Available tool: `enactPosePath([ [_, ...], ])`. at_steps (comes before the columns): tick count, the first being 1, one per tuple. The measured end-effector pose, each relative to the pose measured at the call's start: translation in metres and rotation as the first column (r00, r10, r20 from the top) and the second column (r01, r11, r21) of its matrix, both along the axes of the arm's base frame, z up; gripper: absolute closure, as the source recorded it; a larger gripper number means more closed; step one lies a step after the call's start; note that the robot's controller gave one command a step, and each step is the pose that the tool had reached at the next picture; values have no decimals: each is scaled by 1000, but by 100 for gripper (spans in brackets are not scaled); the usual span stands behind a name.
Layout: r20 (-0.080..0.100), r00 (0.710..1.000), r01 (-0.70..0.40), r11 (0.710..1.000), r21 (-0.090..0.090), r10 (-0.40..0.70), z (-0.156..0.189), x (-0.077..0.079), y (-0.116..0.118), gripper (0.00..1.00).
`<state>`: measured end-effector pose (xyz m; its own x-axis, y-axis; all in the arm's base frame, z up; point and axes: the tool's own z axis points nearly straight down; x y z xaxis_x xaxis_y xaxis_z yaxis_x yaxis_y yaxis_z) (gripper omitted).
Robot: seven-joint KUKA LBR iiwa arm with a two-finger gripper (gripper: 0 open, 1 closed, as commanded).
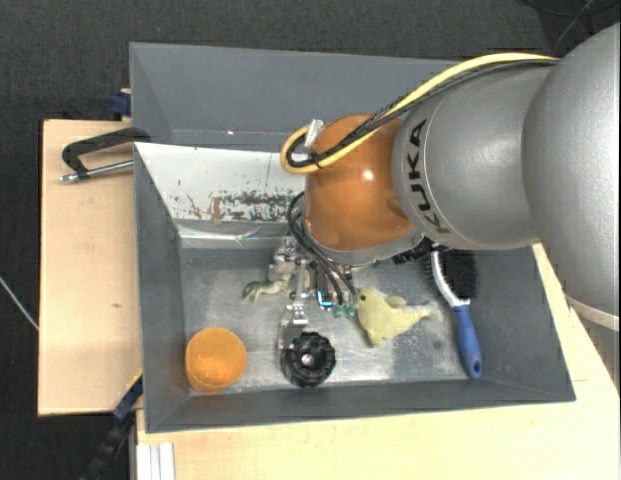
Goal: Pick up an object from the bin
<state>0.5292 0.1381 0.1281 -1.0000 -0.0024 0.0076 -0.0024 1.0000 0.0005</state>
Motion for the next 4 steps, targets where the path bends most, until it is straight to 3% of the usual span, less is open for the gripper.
enactPosePath([
  [1,23,1000,14,1000,10,-14,-40,-15,-22,0],
  [2,21,994,-110,994,17,110,-46,-17,-67,0],
  [3,24,993,-117,993,13,117,-47,-22,-121,0],
  [4,20,958,-288,958,7,288,-47,-12,-175,0],
])
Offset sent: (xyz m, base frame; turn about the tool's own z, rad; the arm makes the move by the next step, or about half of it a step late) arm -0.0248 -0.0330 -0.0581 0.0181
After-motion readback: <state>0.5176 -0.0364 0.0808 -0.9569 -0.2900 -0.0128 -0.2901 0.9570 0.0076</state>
